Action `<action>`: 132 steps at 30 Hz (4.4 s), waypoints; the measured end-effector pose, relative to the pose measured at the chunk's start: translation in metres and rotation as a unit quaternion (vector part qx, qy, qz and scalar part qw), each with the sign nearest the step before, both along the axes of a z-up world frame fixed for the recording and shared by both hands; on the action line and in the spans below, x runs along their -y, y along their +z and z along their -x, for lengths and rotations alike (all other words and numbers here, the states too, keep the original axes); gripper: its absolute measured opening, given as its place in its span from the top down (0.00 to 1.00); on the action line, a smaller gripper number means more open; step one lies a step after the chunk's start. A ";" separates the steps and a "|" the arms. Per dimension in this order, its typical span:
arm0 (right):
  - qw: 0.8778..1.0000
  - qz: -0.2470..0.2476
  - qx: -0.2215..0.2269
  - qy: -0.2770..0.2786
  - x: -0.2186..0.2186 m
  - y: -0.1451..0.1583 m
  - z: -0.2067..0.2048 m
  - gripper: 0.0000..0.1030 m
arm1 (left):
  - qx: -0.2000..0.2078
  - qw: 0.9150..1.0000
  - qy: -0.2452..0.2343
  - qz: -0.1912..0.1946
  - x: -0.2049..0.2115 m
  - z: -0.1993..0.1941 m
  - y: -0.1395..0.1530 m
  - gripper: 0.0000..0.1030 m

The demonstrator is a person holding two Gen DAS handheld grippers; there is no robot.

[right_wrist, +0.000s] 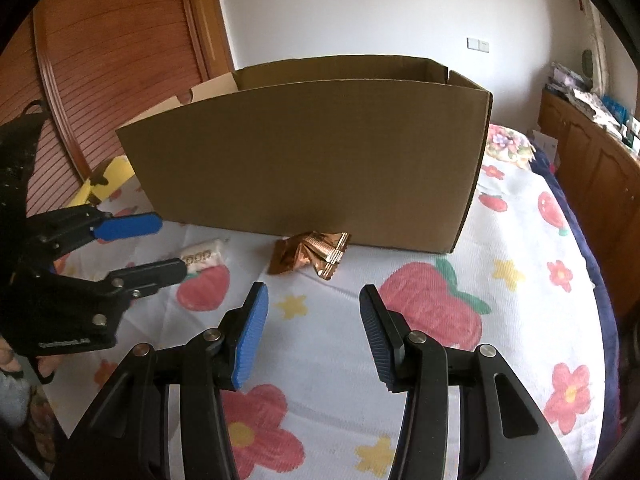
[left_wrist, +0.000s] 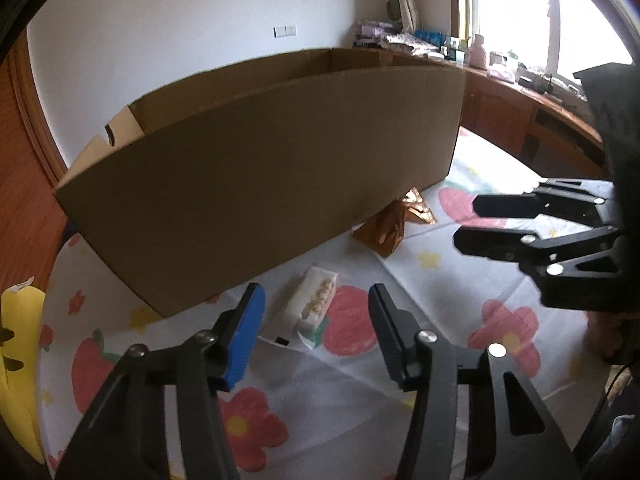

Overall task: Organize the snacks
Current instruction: 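Move both open tools back toward the remaining snacks beside the box, then grasp the white wrapped bar with the left tool while the right tool grasps the copper-foil candy, then lift both held snacks and carry them over the cardboard box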

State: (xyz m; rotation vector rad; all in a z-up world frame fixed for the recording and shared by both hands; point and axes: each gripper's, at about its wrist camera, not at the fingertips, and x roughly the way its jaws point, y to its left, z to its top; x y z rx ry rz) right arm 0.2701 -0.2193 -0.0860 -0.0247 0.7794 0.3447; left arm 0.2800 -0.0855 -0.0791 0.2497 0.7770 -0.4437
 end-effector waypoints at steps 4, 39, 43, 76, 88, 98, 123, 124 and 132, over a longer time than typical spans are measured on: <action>1.000 0.007 0.004 0.001 -0.003 0.000 0.001 0.53 | -0.016 1.000 0.006 -0.008 -0.001 -0.007 -0.008 0.65; 0.999 0.020 -0.039 -0.001 -0.014 -0.005 -0.042 0.54 | -0.040 0.999 0.014 0.031 -0.025 -0.021 -0.015 0.80; 0.999 0.020 -0.050 -0.003 -0.017 -0.009 -0.052 0.54 | -0.028 0.999 0.017 0.037 -0.030 -0.016 -0.012 0.80; 0.997 0.021 -0.079 0.003 -0.031 -0.017 -0.061 0.78 | -0.005 0.999 0.025 0.036 -0.028 -0.008 -0.005 0.80; 0.999 -0.004 -0.052 0.012 -0.015 0.007 -0.029 0.80 | 0.002 0.999 0.026 0.031 -0.025 -0.007 -0.005 0.80; 0.999 -0.015 -0.038 0.003 -0.003 0.019 -0.008 0.80 | 0.014 0.999 0.020 0.039 -0.028 -0.004 -0.001 0.80; 0.998 -0.035 0.050 0.016 0.007 0.089 -0.011 0.80 | 0.097 0.989 0.016 0.109 -0.052 -0.005 0.094 0.80; 0.998 -0.033 0.056 0.020 0.005 0.094 -0.015 0.80 | 0.099 0.989 0.019 0.113 -0.054 -0.009 0.099 0.80; 0.996 -0.031 0.079 0.039 -0.009 0.105 -0.045 0.80 | 0.091 0.986 0.045 0.131 -0.067 -0.053 0.106 0.80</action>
